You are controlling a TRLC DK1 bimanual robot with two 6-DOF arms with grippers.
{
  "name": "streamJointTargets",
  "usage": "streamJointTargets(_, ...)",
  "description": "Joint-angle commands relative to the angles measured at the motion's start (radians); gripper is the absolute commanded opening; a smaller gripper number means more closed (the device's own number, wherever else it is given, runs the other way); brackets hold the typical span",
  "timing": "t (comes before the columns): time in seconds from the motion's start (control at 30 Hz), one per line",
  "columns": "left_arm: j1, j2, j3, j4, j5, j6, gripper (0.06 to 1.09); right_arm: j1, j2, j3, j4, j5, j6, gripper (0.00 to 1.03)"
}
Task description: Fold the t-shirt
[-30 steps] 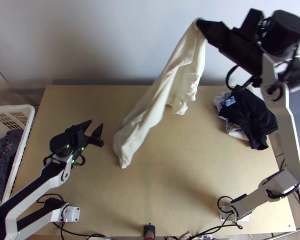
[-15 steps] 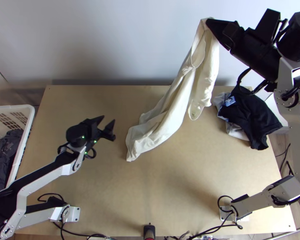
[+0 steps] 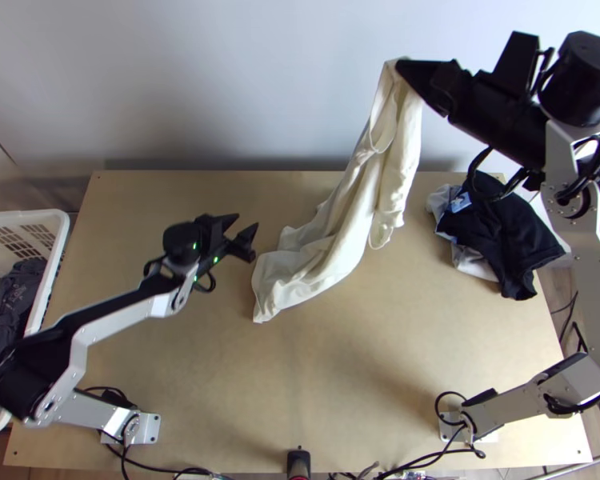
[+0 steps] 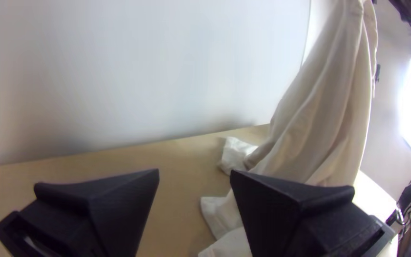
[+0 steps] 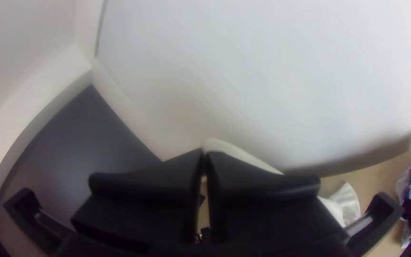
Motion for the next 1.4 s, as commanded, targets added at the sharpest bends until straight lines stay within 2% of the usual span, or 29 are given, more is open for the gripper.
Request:
streamJointTargets(0.0, 0.043, 0.155, 0.265, -0.229, 0.261, -0.163, 0.81, 0.023, -0.004, -0.023, -0.034, -0.012, -0.016, 0.03)
streamJointTargets(0.13, 0.008, 0.244, 0.433, -0.507, 0.453, -0.204, 0.81, 0.025, -0.004, -0.038, -0.033, -0.012, -0.02, 0.03)
streamJointTargets(0.2, -0.031, 0.252, 0.459, -0.544, 0.482, -0.233, 0.89, 0.025, -0.004, -0.04, -0.033, -0.011, -0.02, 0.03)
streamJointTargets(0.4, -0.164, 0.289, 0.505, -0.53, 0.506, -0.357, 0.9, 0.022, -0.008, -0.046, -0.033, -0.009, -0.02, 0.03)
streamJointTargets(0.67, -0.226, 0.41, 0.591, -0.426, 0.496, -0.428, 0.9, 0.022, -0.036, -0.069, -0.039, -0.011, -0.02, 0.03)
streamJointTargets(0.8, -0.212, 0.471, 0.631, -0.34, 0.419, -0.417, 0.9, 0.02, -0.053, -0.08, -0.047, -0.011, -0.019, 0.03)
streamJointTargets(0.9, -0.187, 0.511, 0.662, -0.317, 0.365, -0.41, 0.8, 0.02, -0.068, -0.103, -0.05, -0.011, -0.019, 0.03)
streamJointTargets(1.1, -0.104, 0.498, 0.674, -0.314, 0.347, -0.393, 0.8, 0.015, -0.083, -0.13, -0.054, -0.011, -0.022, 0.03)
streamJointTargets(1.13, -0.095, 0.493, 0.673, -0.312, 0.325, -0.373, 0.77, 0.015, -0.085, -0.137, -0.054, -0.011, -0.02, 0.03)
streamJointTargets(1.17, -0.088, 0.491, 0.671, -0.308, 0.302, -0.341, 0.53, 0.014, -0.085, -0.141, -0.054, -0.011, -0.02, 0.03)
streamJointTargets(1.2, -0.084, 0.494, 0.673, -0.279, 0.256, -0.313, 0.07, 0.014, -0.083, -0.146, -0.053, -0.011, -0.02, 0.03)
streamJointTargets(1.23, -0.072, 0.501, 0.669, -0.269, 0.233, -0.311, 0.09, 0.014, -0.082, -0.146, -0.053, -0.011, -0.02, 0.03)
streamJointTargets(1.37, -0.055, 0.47, 0.617, -0.249, 0.233, -0.284, 0.09, 0.015, -0.063, -0.137, -0.045, -0.011, -0.02, 0.03)
